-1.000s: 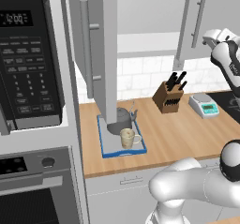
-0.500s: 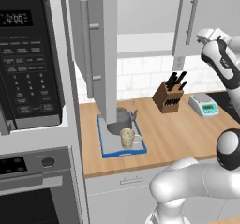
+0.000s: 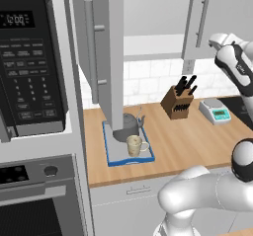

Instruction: Pick the kettle from the counter and place it on the tray. Then pick the mug from the cabinet and place it on the tray. Then close the cabinet doors.

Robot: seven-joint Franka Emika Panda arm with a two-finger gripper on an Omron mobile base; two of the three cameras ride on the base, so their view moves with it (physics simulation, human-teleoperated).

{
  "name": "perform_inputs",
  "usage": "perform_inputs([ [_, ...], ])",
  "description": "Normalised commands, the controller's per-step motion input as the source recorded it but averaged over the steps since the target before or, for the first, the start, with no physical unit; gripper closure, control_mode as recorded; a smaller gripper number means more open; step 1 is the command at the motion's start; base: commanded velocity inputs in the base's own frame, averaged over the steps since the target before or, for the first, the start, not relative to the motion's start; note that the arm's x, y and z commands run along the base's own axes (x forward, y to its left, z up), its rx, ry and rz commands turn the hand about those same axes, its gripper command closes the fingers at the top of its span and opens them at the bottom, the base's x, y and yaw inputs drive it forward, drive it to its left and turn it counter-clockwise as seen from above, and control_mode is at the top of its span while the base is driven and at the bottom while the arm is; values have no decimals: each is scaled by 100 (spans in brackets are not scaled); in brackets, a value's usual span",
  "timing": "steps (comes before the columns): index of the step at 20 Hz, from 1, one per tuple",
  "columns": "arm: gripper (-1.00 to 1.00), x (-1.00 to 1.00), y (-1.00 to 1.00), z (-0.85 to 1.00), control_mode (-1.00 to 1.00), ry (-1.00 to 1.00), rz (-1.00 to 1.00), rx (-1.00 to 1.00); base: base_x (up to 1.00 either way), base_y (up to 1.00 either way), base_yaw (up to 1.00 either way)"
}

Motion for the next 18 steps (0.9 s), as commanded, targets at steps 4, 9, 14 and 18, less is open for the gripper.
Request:
perform_inputs([
  [4, -100, -38, 0, -42, -100, 8, -13, -1, 0, 0, 0],
  [9, -100, -88, 0, 2, -100, 2, -16, 0, 0, 0, 0],
  [14, -100, -88, 0, 24, -100, 5, -15, 0, 0, 0, 0],
  [18, -100, -69, 3, 6, -100, 18, -14, 0, 0, 0, 0],
])
